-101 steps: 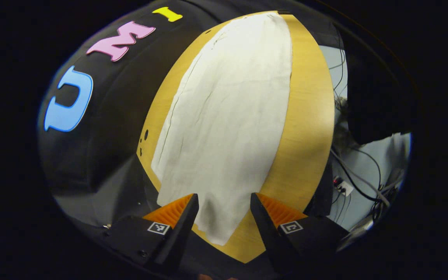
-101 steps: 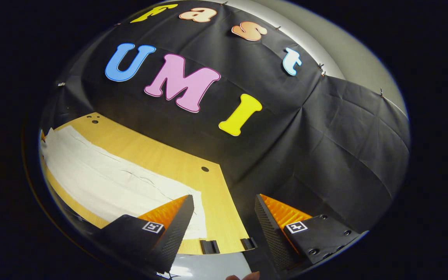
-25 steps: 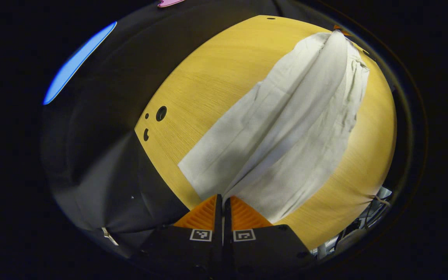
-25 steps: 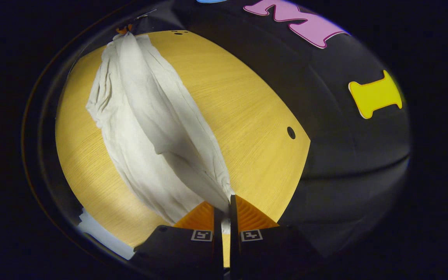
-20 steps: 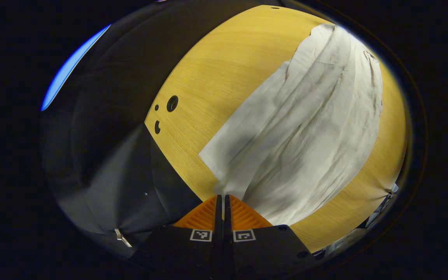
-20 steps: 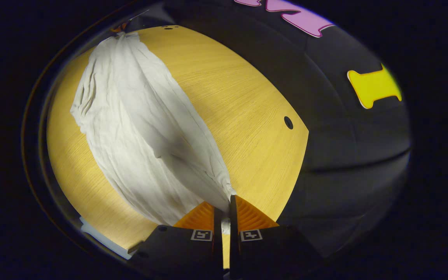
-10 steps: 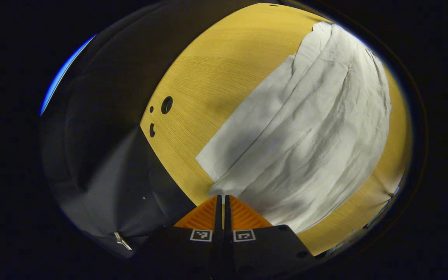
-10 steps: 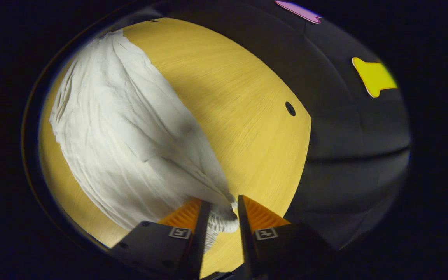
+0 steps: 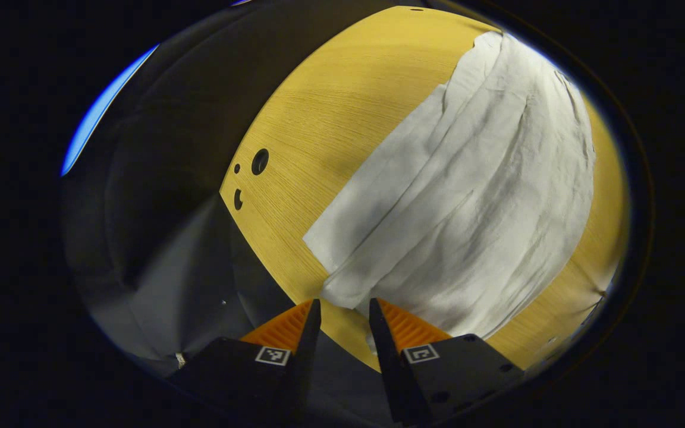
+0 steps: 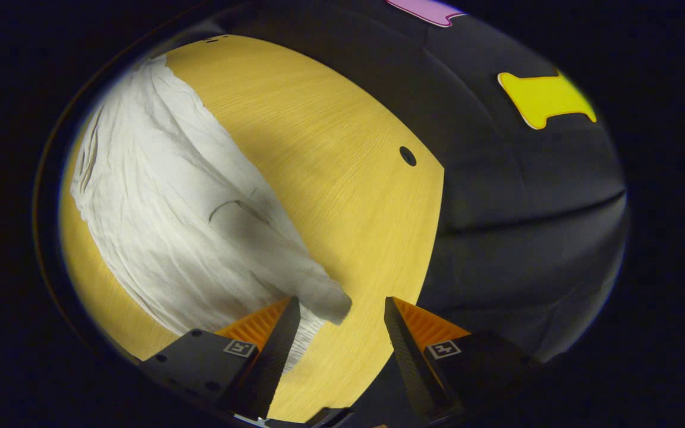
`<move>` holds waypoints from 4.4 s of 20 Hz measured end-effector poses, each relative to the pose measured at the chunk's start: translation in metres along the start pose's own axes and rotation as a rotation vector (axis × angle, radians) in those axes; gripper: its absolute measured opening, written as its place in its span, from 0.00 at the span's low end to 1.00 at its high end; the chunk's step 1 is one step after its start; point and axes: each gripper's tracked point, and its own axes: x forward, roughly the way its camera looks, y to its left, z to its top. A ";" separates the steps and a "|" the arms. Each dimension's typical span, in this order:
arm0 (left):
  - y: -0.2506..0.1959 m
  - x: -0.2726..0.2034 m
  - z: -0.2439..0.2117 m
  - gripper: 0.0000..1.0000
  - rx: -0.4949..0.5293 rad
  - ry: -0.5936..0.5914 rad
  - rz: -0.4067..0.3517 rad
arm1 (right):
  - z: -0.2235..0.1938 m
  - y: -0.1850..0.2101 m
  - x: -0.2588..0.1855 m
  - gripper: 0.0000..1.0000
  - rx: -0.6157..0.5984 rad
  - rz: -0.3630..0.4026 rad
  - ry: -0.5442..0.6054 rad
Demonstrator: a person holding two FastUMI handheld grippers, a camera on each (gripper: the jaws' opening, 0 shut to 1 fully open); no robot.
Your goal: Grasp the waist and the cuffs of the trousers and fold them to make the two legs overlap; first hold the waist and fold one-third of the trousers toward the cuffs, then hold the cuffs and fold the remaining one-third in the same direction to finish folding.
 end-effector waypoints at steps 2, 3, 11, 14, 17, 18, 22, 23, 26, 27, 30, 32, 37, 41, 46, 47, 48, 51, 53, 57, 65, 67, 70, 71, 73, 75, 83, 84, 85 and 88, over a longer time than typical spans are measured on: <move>-0.003 -0.007 -0.008 0.71 -0.013 -0.006 0.012 | -0.010 -0.007 -0.008 0.89 0.026 -0.018 0.007; -0.004 -0.012 -0.013 0.79 -0.024 -0.012 0.017 | -0.016 -0.011 -0.013 0.89 0.053 -0.030 0.006; -0.028 -0.073 -0.040 0.92 -0.331 -0.123 0.106 | -0.024 0.021 -0.077 0.89 0.470 -0.031 -0.037; -0.048 -0.089 -0.046 0.93 -0.499 -0.160 0.128 | -0.016 0.055 -0.093 0.90 0.658 0.037 -0.066; -0.069 -0.103 -0.040 0.93 -0.665 -0.224 0.103 | -0.015 0.076 -0.100 0.92 0.773 0.066 -0.072; -0.073 -0.108 -0.036 0.93 -0.753 -0.255 0.087 | -0.013 0.081 -0.100 0.90 0.846 0.077 -0.076; -0.090 -0.109 -0.019 0.93 -1.035 -0.346 0.012 | -0.013 0.095 -0.098 0.91 1.178 0.121 -0.076; -0.093 -0.110 -0.015 0.93 -1.104 -0.363 -0.006 | -0.015 0.100 -0.097 0.91 1.252 0.132 -0.059; -0.108 -0.110 -0.008 0.92 -1.292 -0.387 -0.096 | -0.017 0.103 -0.089 0.91 1.440 0.152 -0.056; -0.113 -0.107 -0.008 0.92 -1.348 -0.377 -0.129 | -0.017 0.102 -0.083 0.91 1.502 0.152 -0.053; -0.125 -0.108 -0.007 0.90 -1.482 -0.370 -0.184 | -0.021 0.101 -0.066 0.90 1.654 0.145 -0.030; -0.130 -0.108 -0.008 0.90 -1.526 -0.365 -0.200 | -0.027 0.105 -0.055 0.91 1.686 0.134 -0.005; -0.147 -0.109 -0.003 0.90 -1.625 -0.352 -0.264 | -0.016 0.097 -0.027 0.91 1.721 0.115 -0.006; -0.159 -0.095 0.000 0.90 -1.711 -0.319 -0.308 | -0.020 0.097 -0.005 0.69 1.719 0.089 0.060; -0.153 -0.060 0.016 0.84 -1.929 -0.316 -0.349 | -0.013 0.094 0.001 0.15 1.777 0.077 0.028; -0.150 -0.056 0.022 0.90 -1.949 -0.328 -0.351 | -0.014 0.094 0.001 0.15 1.754 0.086 0.033; -0.143 -0.051 0.027 0.89 -1.959 -0.337 -0.354 | -0.014 0.095 0.000 0.15 1.740 0.095 0.037; -0.126 -0.040 0.042 0.86 -1.961 -0.356 -0.354 | -0.014 0.096 0.000 0.15 1.731 0.117 0.032; -0.112 -0.031 0.056 0.84 -1.970 -0.365 -0.351 | -0.013 0.095 0.000 0.15 1.748 0.111 0.016; -0.107 -0.006 0.069 0.56 -1.966 -0.290 -0.330 | -0.013 0.094 0.000 0.15 1.748 0.107 0.003; -0.114 -0.016 0.069 0.08 -1.979 -0.306 -0.321 | -0.009 0.084 -0.008 0.15 1.733 0.092 -0.078; -0.122 -0.021 0.068 0.08 -1.964 -0.306 -0.336 | -0.006 0.077 -0.015 0.15 1.738 0.083 -0.118; -0.138 -0.034 0.065 0.08 -1.955 -0.315 -0.360 | -0.002 0.063 -0.028 0.15 1.740 0.084 -0.197; -0.145 -0.038 0.066 0.08 -1.957 -0.314 -0.372 | -0.002 0.060 -0.035 0.15 1.727 0.077 -0.218; -0.154 -0.044 0.066 0.08 -1.957 -0.306 -0.392 | 0.005 0.051 -0.049 0.14 1.673 0.074 -0.259; -0.162 -0.049 0.066 0.08 -1.942 -0.307 -0.403 | 0.022 0.044 -0.067 0.14 1.577 0.077 -0.315; -0.165 -0.053 0.066 0.08 -1.912 -0.324 -0.437 | 0.151 0.055 -0.148 0.14 1.285 0.193 -0.535; -0.164 -0.053 0.066 0.08 -1.911 -0.327 -0.440 | 0.168 0.060 -0.154 0.15 1.264 0.216 -0.550; -0.164 -0.053 0.067 0.08 -1.912 -0.329 -0.443 | 0.180 0.071 -0.159 0.15 1.236 0.237 -0.560; -0.162 -0.054 0.067 0.08 -1.913 -0.338 -0.456 | 0.220 0.106 -0.168 0.14 1.132 0.308 -0.568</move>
